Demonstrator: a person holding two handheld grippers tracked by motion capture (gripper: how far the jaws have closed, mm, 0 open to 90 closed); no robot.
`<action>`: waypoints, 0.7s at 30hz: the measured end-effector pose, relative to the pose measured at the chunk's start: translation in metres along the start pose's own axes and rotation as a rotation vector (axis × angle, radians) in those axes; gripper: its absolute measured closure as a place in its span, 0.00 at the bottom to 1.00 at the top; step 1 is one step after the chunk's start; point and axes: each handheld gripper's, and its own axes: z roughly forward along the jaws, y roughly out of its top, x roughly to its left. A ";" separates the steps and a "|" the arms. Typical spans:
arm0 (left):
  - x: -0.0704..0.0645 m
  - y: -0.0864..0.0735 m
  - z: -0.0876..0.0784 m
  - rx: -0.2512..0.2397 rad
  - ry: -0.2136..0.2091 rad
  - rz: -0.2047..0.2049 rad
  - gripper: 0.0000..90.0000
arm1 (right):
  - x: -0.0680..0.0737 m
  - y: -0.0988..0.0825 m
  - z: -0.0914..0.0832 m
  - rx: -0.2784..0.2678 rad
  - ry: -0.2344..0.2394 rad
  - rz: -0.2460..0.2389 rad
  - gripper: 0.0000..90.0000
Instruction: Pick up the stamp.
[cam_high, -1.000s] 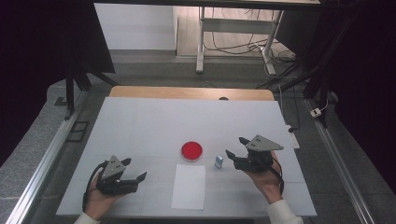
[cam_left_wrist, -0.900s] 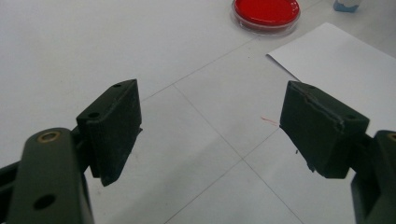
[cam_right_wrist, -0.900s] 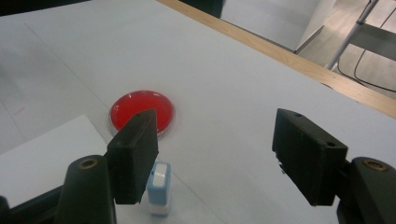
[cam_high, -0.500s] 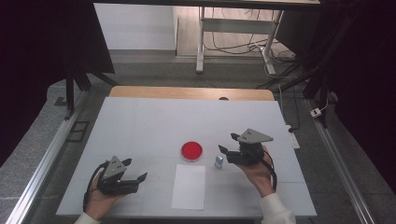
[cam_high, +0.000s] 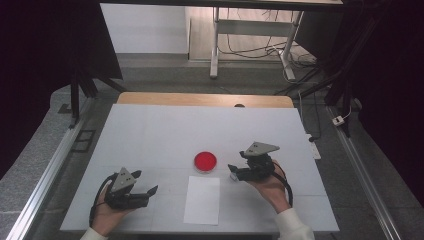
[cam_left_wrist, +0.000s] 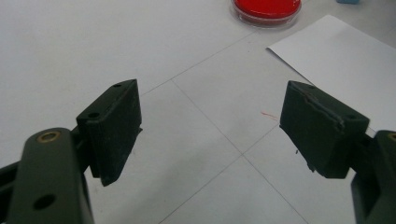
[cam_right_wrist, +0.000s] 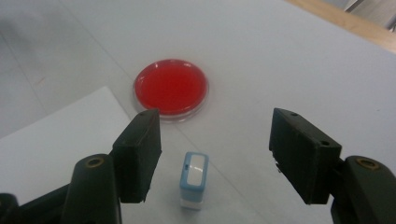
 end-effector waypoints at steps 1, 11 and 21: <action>0.000 0.000 0.000 -0.001 -0.002 -0.001 0.23 | 0.000 -0.001 0.001 0.008 0.006 0.002 0.38; 0.001 -0.001 0.000 0.003 0.000 -0.001 0.23 | 0.004 -0.013 0.013 0.057 0.002 -0.013 0.41; 0.001 -0.001 0.001 0.004 -0.001 -0.004 0.23 | 0.006 -0.017 0.017 0.068 0.002 -0.030 0.50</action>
